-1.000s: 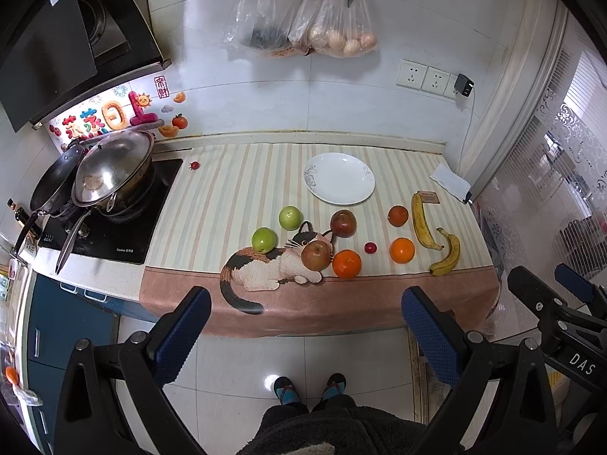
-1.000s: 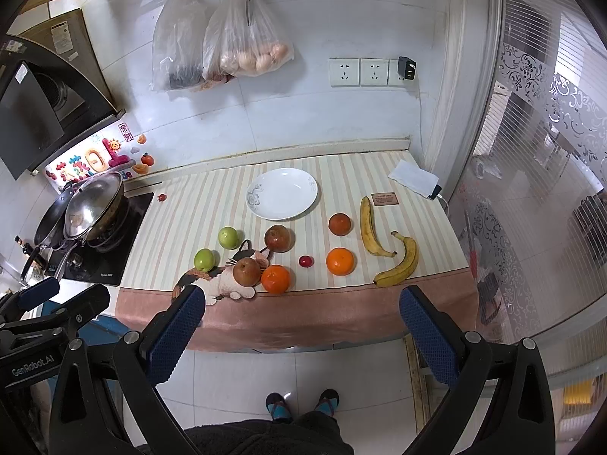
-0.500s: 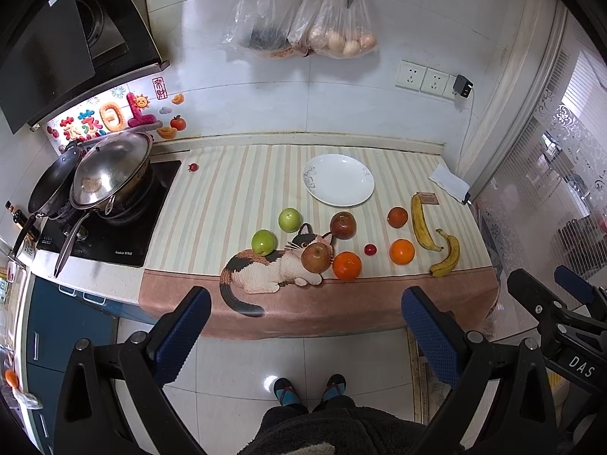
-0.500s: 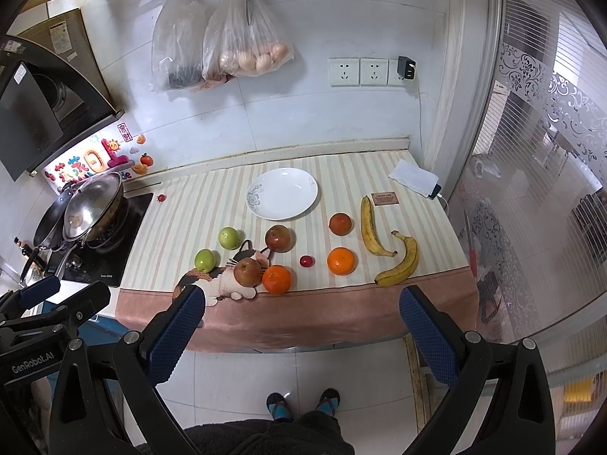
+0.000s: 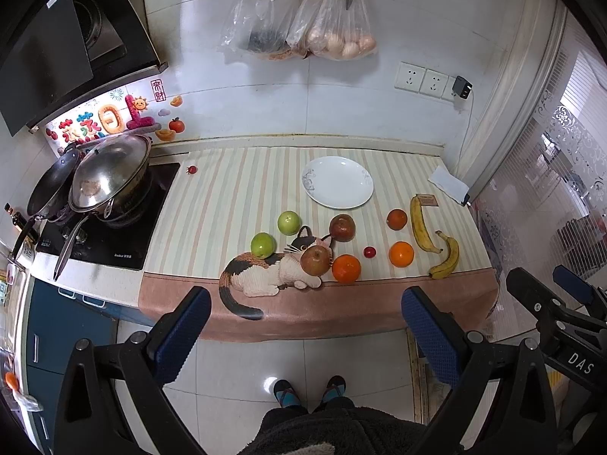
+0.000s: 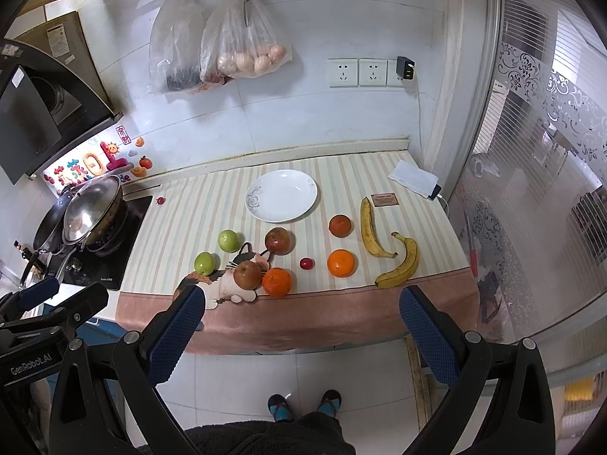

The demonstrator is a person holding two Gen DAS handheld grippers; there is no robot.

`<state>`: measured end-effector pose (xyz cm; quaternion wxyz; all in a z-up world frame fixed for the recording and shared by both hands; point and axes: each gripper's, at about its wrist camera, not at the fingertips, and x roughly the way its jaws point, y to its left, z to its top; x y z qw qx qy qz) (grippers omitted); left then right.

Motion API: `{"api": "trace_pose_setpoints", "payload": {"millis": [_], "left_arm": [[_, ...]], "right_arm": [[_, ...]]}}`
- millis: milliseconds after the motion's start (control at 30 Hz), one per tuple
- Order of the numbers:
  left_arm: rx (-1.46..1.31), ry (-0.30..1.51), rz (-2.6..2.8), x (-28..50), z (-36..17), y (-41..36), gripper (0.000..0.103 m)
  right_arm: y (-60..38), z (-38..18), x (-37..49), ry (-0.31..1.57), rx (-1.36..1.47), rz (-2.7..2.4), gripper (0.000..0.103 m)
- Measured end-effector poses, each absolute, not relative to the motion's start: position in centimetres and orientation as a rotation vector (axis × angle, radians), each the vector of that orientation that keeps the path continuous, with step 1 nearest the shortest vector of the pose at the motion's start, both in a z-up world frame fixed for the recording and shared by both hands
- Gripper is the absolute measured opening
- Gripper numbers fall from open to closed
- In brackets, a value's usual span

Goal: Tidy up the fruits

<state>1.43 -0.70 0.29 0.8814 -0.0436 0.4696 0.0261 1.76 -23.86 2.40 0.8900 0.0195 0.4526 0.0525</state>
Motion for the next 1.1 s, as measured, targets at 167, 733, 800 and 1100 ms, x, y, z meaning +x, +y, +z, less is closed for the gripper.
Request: {"api": "trace_pose_setpoints", "payload": {"millis": [167,733,800,1100], "left_arm": [[-0.085,0.977,0.054,2.1,0.4,-1.0,0.103],[0.006,1.031,0.059,12.7,-4.5,-7.4,0.103],[0.029,1.059,0.036,15.3,-6.1,-9.6,0.103],[0.128,1.316,-0.091,28.4,-17.4,-21.3,0.090]], "right_arm": [[-23.9,2.3,1.9,0.946,0.052,0.114,0.103],[-35.6,-6.9,11.3,1.029,0.239,-0.132,0.103],[-38.3,-9.7,13.5,1.060,0.282,-0.174,0.103],[-47.2,-25.9,23.9,1.261,0.442,-0.236,0.087]]}}
